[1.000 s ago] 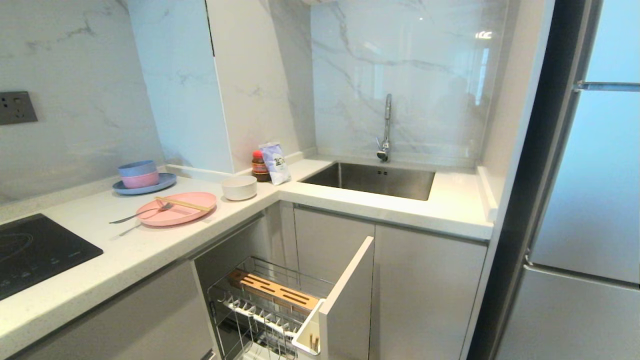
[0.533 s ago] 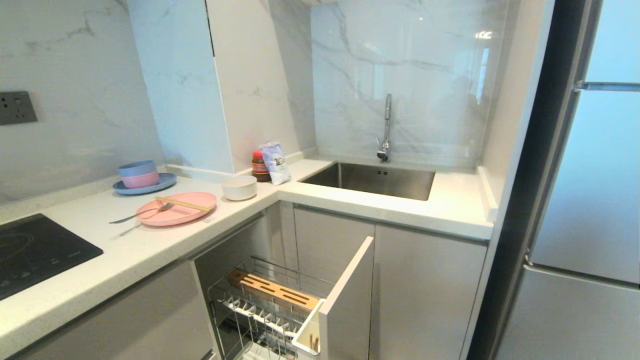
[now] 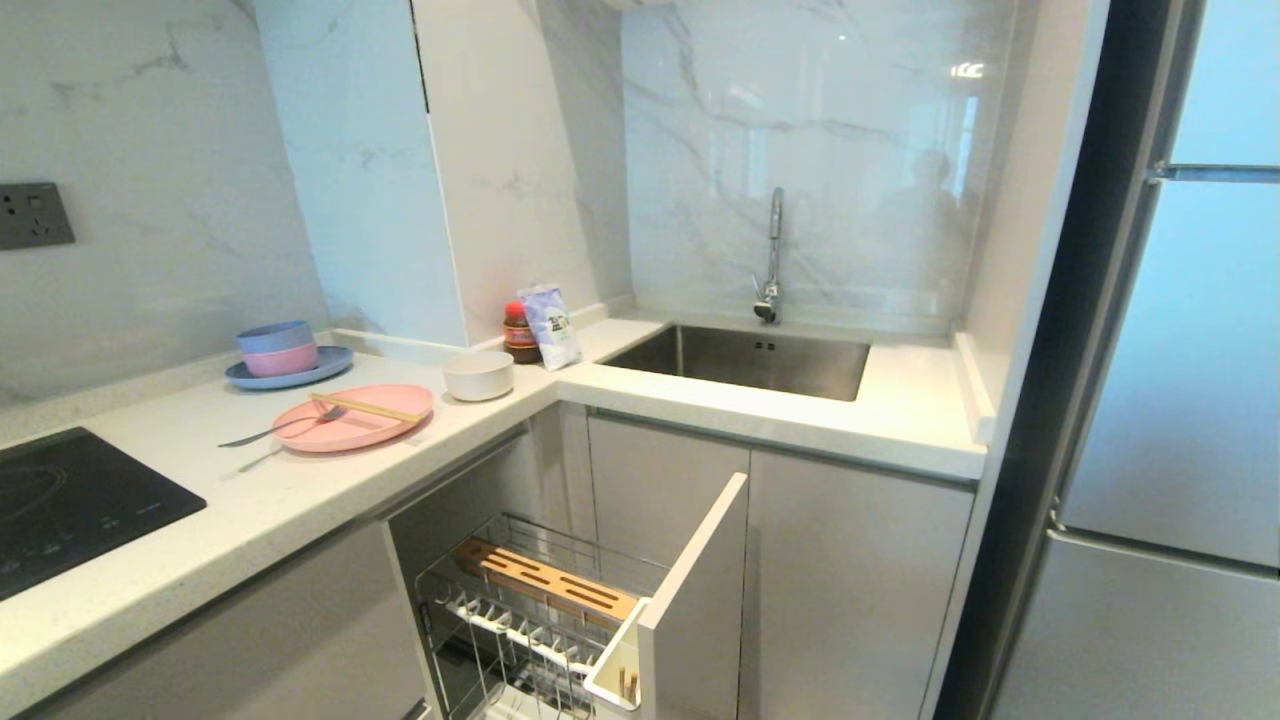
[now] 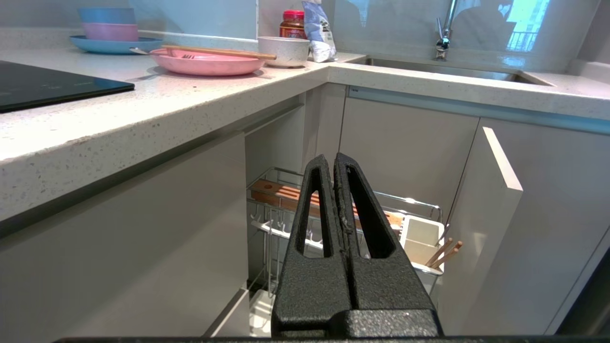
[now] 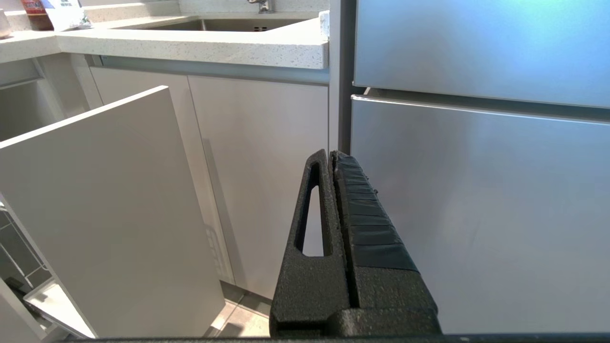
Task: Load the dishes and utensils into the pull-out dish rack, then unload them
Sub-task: Pick up the chopsticks and place it in the cupboard
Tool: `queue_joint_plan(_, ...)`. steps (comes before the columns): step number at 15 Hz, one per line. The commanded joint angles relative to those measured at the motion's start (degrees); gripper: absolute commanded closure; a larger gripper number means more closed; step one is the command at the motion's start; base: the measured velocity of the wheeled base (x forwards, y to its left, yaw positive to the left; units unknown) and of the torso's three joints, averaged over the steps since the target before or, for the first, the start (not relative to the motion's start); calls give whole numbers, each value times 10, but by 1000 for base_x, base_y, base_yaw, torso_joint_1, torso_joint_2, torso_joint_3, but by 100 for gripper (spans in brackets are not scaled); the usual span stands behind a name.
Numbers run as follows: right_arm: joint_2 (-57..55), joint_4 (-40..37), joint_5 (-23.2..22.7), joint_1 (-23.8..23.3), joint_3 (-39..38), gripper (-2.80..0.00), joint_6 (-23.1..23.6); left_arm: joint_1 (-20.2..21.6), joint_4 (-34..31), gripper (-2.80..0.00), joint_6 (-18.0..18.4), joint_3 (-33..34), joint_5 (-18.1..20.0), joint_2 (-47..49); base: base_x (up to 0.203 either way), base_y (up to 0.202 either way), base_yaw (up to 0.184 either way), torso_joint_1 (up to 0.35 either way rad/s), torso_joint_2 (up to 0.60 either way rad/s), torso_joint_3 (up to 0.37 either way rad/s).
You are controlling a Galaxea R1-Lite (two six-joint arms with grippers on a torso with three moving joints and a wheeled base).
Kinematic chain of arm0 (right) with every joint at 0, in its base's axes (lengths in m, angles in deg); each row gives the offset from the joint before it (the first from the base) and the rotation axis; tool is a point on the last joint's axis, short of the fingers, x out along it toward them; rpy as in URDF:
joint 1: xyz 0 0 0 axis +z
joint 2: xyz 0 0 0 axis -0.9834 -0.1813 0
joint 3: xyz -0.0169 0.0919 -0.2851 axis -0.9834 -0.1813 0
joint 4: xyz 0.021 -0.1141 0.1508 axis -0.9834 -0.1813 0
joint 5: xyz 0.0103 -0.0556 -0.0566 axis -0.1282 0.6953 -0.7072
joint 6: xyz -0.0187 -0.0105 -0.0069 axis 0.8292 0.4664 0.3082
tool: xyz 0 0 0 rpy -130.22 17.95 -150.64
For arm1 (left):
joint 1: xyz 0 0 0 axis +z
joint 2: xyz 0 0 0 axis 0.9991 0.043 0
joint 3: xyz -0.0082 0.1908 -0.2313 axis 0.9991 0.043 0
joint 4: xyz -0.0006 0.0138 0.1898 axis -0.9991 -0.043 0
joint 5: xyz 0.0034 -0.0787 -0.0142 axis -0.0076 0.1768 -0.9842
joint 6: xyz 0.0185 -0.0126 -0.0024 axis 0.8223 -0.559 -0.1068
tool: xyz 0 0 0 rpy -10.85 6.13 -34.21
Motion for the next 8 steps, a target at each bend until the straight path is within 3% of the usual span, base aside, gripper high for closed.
queue_joint_plan(1, 1, 0, 0, 0, -1, 0, 0, 0, 0, 0, 0, 14, 1, 1, 0, 0, 0, 0, 0, 0)
queue_joint_plan(4, 1, 0, 0, 1, -1, 0, 0, -1, -1, 0, -2, 13, 0, 1, 0, 0, 0, 0, 1, -22)
queue_joint_plan(8, 1, 0, 0, 0, -1, 0, 0, 0, -4, 0, 1, 12, 4, 0, 0, 0, 0, 4, 5, -159)
